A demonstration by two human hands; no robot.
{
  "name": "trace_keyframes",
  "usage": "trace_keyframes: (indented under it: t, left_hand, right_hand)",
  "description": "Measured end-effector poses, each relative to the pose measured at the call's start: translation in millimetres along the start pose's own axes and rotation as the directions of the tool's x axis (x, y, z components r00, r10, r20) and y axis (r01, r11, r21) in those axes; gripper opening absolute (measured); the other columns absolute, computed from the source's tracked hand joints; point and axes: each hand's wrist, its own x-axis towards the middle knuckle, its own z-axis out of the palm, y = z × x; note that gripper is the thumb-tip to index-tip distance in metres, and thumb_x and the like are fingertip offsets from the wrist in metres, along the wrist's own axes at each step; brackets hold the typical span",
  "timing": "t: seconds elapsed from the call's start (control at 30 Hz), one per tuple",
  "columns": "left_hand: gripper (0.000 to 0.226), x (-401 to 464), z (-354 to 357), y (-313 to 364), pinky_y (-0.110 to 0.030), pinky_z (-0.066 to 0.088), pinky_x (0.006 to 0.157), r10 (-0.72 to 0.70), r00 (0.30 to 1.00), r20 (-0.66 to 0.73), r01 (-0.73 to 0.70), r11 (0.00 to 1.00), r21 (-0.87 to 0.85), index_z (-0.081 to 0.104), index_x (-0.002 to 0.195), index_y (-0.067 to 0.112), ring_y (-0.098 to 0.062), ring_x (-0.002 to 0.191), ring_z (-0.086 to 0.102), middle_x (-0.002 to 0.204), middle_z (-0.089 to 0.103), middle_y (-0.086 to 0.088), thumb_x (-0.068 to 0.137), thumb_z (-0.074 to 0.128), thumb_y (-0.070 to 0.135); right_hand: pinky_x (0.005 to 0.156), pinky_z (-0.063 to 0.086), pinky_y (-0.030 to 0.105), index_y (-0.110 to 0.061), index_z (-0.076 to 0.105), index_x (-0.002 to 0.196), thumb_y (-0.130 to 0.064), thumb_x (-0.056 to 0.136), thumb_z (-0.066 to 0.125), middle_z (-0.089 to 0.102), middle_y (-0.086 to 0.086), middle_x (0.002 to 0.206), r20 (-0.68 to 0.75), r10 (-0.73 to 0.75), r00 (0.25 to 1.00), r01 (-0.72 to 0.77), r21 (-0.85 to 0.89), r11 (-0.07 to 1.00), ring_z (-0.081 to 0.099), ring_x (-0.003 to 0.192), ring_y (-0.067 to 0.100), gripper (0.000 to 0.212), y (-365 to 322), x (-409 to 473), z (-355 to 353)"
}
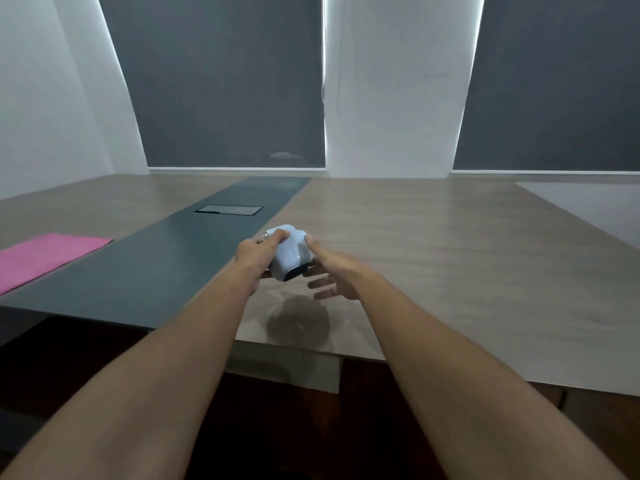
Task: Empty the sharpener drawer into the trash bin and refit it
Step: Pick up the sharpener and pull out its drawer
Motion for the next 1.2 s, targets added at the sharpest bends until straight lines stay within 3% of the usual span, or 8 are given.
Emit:
trace_keyframes:
  t: [0.2,0.33,0.47,0.6,0.87,1.0,1.1,1.2]
  left_hand:
    - [0.022,-4.0,29.3,11.5,-0.04,0.057,0.077,0.069,0.989,0.131,-0.067,0.998,-0.021,0.068,0.088,0.016,-0.027,0.088,0.069,0.102,0.072,-0.01,0.075,0.073,0.033]
    - [0.034,-8.9,47.5,17.6,-0.036,0.058,0.071,0.097,0.976,0.198,-0.092,0.995,-0.031,0.07,0.102,0.013,-0.027,0.09,0.07,0.102,0.073,-0.009,0.074,0.074,0.032]
    - [0.043,-12.9,66.4,21.9,-0.032,0.055,0.063,0.123,0.962,0.243,-0.12,0.992,-0.026,0.07,0.109,0.01,-0.024,0.087,0.069,0.101,0.072,-0.008,0.073,0.076,0.032]
    - [0.043,-17.8,83.6,22.0,-0.034,0.058,0.066,0.146,0.949,0.279,-0.141,0.989,-0.038,0.068,0.113,0.009,-0.02,0.082,0.067,0.101,0.07,-0.006,0.076,0.076,0.029]
    - [0.053,-19.9,101.2,13.7,-0.039,0.058,0.073,0.135,0.96,0.244,-0.149,0.988,0.039,0.063,0.115,0.007,-0.019,0.083,0.063,0.11,0.064,-0.008,0.07,0.08,0.028]
    - [0.056,-23.4,112.1,6.4,-0.046,0.06,0.083,0.124,0.972,0.198,-0.141,0.987,0.077,0.064,0.105,0.014,-0.022,0.086,0.066,0.11,0.067,-0.007,0.056,0.082,0.033]
    - [0.057,-22.8,116.1,-1.1,-0.044,0.058,0.086,0.13,0.977,0.166,-0.153,0.979,0.132,0.064,0.099,0.02,-0.026,0.097,0.068,0.107,0.067,-0.005,0.048,0.08,0.038]
    - [0.047,-25.7,119.5,-8.1,-0.037,0.057,0.084,0.168,0.976,0.14,-0.194,0.959,0.207,0.06,0.099,0.02,-0.025,0.092,0.064,0.103,0.065,-0.004,0.059,0.082,0.029]
  right_hand:
    - [0.083,0.057,0.037,-0.015,0.06,0.128,-0.068,0.085,0.052,0.066,0.005,0.119,-0.067,-0.063,0.996,0.076,0.21,0.975,0.062,0.103,0.023,0.068,6.5,-6.0,-20.8]
    - [0.084,0.056,0.038,-0.016,0.063,0.114,-0.059,0.088,0.057,0.065,0.003,0.109,-0.107,-0.063,0.992,0.097,0.343,0.935,0.06,0.1,0.023,0.051,12.1,-12.8,-39.7]
    - [0.073,0.056,0.034,-0.015,0.063,0.112,-0.055,0.088,0.06,0.065,0.003,0.106,-0.197,-0.049,0.979,0.131,0.432,0.892,0.061,0.092,0.021,0.046,16.6,-17.7,-55.6]
    - [0.073,0.056,0.035,-0.015,0.065,0.1,-0.048,0.09,0.062,0.067,0.006,0.102,-0.304,-0.035,0.952,0.202,0.541,0.817,0.064,0.088,0.022,0.034,25.4,-20.7,-75.0]
    - [0.075,0.058,0.037,-0.004,0.064,0.101,-0.027,0.088,0.072,0.061,0.014,0.113,-0.428,0.004,0.904,0.295,0.63,0.718,0.064,0.09,0.029,0.027,47.0,-31.6,-114.6]
    - [0.09,0.054,0.04,-0.002,0.063,0.092,-0.016,0.088,0.071,0.059,0.016,0.105,-0.46,0.002,0.888,0.334,0.649,0.683,0.063,0.087,0.029,0.017,57.1,-34.2,-126.3]
    - [0.092,0.054,0.04,0.007,0.06,0.112,-0.011,0.088,0.071,0.058,0.017,0.1,-0.491,0.014,0.871,0.362,0.661,0.658,0.062,0.098,0.033,0.032,64.5,-33.2,-136.8]
    - [0.089,0.054,0.039,0.009,0.052,0.13,-0.007,0.085,0.073,0.058,0.021,0.109,-0.506,0.028,0.862,0.369,0.665,0.649,0.062,0.102,0.033,0.052,70.1,-31.7,-143.3]
